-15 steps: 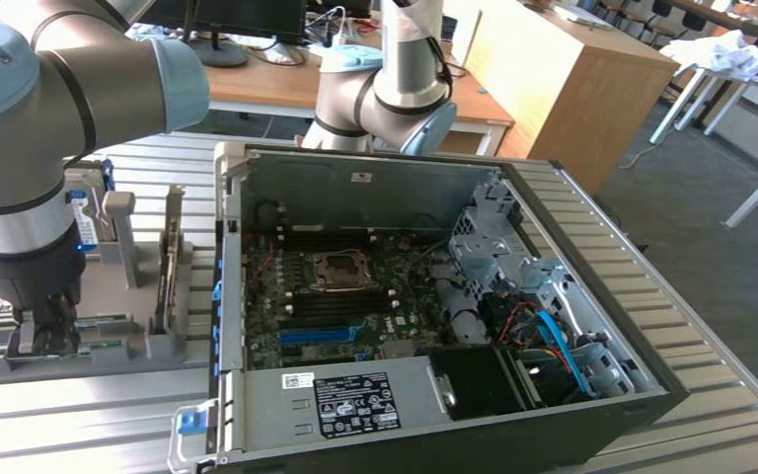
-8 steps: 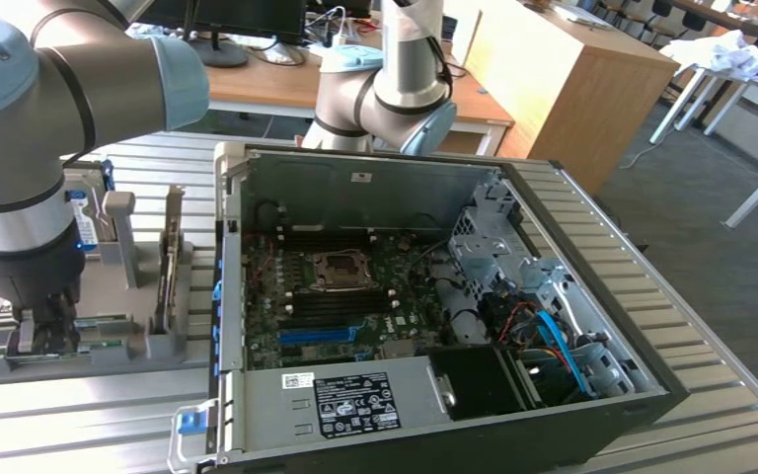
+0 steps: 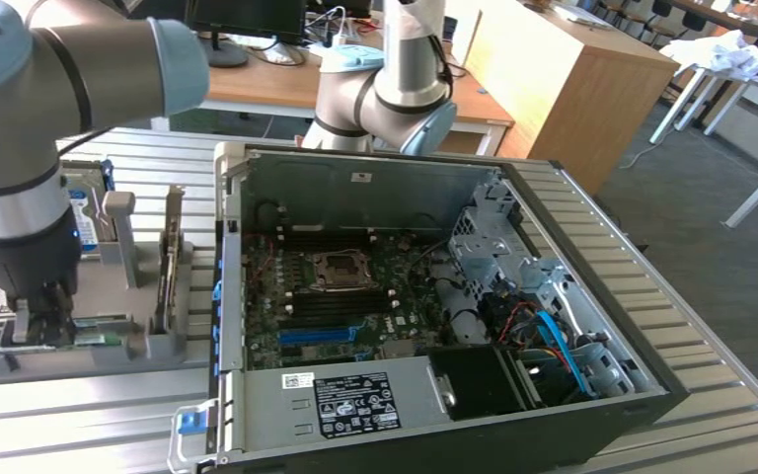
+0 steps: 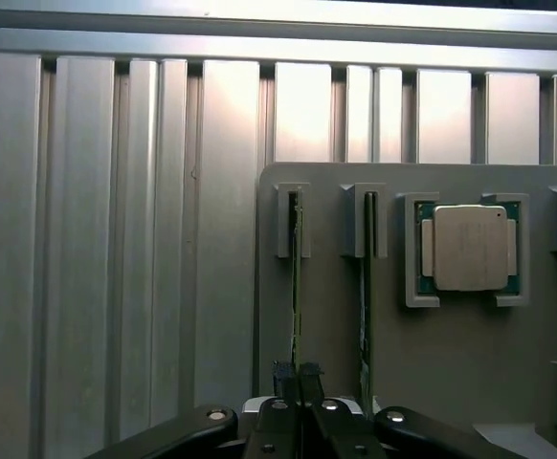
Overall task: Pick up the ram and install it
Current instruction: 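Pick up the ram and move it above insertion slot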
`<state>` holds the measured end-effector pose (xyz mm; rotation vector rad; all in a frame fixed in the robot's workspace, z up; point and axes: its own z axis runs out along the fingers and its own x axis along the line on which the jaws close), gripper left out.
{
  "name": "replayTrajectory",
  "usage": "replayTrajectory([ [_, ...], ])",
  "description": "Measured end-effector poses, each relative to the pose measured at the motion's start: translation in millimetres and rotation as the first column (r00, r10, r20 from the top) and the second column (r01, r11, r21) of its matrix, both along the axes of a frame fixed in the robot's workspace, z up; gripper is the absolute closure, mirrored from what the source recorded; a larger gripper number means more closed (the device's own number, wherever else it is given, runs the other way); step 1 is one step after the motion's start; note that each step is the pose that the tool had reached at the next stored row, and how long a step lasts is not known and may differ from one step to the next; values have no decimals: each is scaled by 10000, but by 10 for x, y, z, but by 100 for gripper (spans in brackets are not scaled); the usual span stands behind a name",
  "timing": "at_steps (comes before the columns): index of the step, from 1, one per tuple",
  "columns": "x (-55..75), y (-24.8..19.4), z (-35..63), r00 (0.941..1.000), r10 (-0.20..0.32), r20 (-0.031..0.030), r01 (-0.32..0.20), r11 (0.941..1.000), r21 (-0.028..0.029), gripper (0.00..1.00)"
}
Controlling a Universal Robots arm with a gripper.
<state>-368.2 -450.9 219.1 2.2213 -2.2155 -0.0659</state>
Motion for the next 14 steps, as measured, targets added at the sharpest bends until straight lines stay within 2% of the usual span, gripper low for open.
replayTrajectory([
  [7, 0, 0, 251, 10000, 0, -1, 0, 10000, -1, 88],
  [14, 0, 0, 552, 10000, -4, -1, 4, 10000, -3, 88],
])
